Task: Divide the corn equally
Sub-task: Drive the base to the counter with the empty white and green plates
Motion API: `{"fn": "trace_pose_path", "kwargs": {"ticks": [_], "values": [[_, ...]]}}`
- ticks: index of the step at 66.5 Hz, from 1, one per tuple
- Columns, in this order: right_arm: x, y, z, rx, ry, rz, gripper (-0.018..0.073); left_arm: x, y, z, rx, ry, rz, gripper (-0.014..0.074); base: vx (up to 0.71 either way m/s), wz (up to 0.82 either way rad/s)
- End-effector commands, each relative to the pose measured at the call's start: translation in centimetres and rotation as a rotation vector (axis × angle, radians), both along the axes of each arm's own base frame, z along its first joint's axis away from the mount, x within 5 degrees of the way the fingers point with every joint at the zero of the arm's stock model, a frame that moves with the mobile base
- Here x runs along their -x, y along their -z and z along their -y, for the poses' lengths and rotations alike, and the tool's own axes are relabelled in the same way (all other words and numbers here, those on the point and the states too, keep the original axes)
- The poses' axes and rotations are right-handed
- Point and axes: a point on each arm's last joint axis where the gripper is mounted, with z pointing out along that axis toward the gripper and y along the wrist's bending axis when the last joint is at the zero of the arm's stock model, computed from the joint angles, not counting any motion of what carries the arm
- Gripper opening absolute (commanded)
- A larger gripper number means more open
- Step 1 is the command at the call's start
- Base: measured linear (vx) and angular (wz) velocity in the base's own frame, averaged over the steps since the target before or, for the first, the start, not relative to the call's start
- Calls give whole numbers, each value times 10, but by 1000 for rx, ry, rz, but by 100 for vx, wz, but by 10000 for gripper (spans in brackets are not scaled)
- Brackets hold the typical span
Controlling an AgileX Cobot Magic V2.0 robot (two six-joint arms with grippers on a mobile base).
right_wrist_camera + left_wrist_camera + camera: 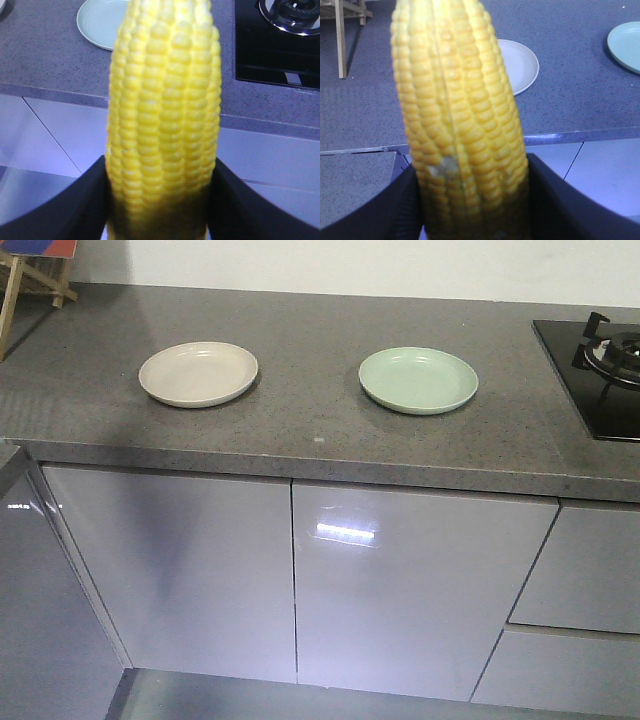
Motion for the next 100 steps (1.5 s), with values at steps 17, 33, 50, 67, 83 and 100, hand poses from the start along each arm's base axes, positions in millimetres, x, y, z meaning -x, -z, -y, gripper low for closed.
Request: {"fn": "trace_pose_path", "kwargs": {"ticks": [17, 33, 50, 67, 83, 100], "values": [[3, -16, 2, 7, 1, 107, 204, 7, -19, 0, 22, -7, 124, 17, 6, -8], [3, -16, 2, 7, 1, 107, 204, 7, -19, 0, 22, -7, 124, 17, 9, -6], [3, -16, 2, 7, 1, 107, 204, 7, -19, 0, 22, -7, 124, 17, 12, -3], [3, -16, 2, 7, 1, 107, 204, 7, -19, 0, 22, -7, 124, 17, 14, -3], [3, -16, 2, 7, 1, 107, 204, 7, -19, 0, 22, -7, 124, 17, 16, -3], [3, -16, 2, 7, 1, 107, 204, 7, -19, 0, 22, -7, 124, 17, 17, -2]]}}
